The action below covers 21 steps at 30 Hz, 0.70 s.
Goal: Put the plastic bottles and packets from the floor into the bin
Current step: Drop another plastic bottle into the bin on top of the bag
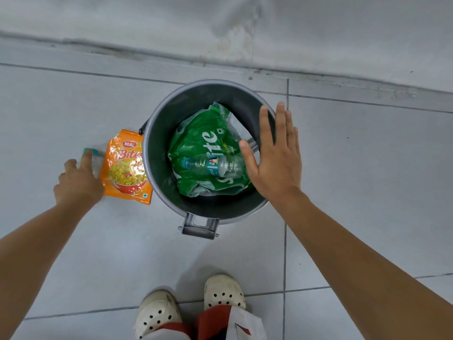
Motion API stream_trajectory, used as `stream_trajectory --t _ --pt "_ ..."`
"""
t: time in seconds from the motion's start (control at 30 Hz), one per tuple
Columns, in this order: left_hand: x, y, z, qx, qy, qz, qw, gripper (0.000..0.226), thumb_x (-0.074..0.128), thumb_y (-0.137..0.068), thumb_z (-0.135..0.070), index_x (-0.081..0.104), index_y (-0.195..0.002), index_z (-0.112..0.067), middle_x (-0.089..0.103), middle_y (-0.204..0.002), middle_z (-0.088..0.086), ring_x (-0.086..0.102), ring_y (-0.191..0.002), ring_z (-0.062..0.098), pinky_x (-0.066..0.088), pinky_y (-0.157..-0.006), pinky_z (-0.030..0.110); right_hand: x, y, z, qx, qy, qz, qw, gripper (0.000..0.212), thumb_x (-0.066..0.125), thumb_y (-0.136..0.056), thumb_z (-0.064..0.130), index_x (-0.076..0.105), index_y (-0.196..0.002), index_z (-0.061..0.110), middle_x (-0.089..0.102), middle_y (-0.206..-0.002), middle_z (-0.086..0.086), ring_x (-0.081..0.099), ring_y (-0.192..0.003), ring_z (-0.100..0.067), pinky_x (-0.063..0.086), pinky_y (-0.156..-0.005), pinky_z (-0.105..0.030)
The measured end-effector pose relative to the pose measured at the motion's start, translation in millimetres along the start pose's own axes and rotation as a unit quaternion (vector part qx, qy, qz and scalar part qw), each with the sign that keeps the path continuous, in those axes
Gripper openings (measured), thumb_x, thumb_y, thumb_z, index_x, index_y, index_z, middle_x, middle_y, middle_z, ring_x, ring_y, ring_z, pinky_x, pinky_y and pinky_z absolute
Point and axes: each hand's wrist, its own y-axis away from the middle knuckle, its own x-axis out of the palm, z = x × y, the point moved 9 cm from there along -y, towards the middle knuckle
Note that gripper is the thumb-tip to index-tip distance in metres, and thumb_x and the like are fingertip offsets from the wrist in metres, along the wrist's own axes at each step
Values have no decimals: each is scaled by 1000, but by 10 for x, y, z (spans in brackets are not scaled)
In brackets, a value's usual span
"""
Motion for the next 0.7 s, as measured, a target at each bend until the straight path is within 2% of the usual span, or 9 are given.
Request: stream_trajectory --t 0.1,0.23,0.33,0.4,0.47,0.53,0.6,0.63,0.7 --pt "33 30 -21 14 6 -4 1000 68 53 -87 -9 26 -148 -22 34 -142 26 40 -122 53 40 -98 61 -2 -1 0 1 2 -1 1000 71 26 -97 56 9 -153 18 6 -162 -14 4 -149 -32 12 -121 -48" --pt "35 96 -47 14 18 -16 1000 66 58 -85 -11 30 -144 -20 47 -119 32 44 -111 54 43 -91 57 -5 3 0 1 -2 -3 1000 70 29 -97 55 10 -153 17 7 -162 -15 5 -148 -32 13 -120 -50" --pt "-157 207 -52 -6 136 -57 989 60 67 -82 -21 40 -135 -23 58 -114 27 54 -107 47 49 -86 52 0 1 -2 0 0 -1 1000 70 29 -97 55 11 -153 17 7 -161 -15 5 -148 -32 14 -120 -51" --pt "-371 367 -56 -46 304 -95 947 53 71 -76 -27 49 -124 -29 64 -114 16 62 -96 32 51 -87 45 3 0 -4 -1 -3 1 1000 70 29 -97 54 11 -153 17 7 -161 -15 5 -148 -33 14 -120 -51" --pt "-651 578 -146 -60 449 -134 882 42 68 -70 -30 55 -109 -39 66 -101 3 60 -82 19 55 -88 42 0 0 -10 0 -2 1 1000 69 29 -98 54 11 -153 17 7 -161 -15 6 -148 -33 15 -120 -51" --pt "-975 817 -323 -21 561 -161 812 37 63 -66 -29 55 -98 -44 64 -88 -5 61 -76 12 59 -82 39 5 0 -11 2 1 3 1000 69 28 -98 55 11 -153 17 8 -161 -15 6 -148 -33 15 -120 -51" --pt "-1287 1077 -578 60 645 -172 742 41 61 -67 -19 55 -102 -38 64 -83 -8 64 -73 6 59 -70 28 3 -2 -10 2 2 5 1000 69 27 -98 55 11 -153 17 8 -161 -16 7 -148 -33 15 -120 -51" --pt "-1403 1210 -747 108 660 -170 724 43 59 -68 -13 54 -106 -32 63 -82 -8 64 -71 2 57 -66 23 6 -6 -5 1 1 6 1000 69 27 -98 55 11 -153 18 8 -161 -15 7 -148 -33 15 -120 -51" --pt "-1475 1468 -1137 170 639 -135 738 46 59 -69 -7 51 -109 -27 59 -83 -7 60 -69 -1 52 -61 17 3 -2 -8 0 -5 6 1000 69 27 -98 54 10 -153 18 8 -161 -15 6 -148 -33 14 -120 -51"
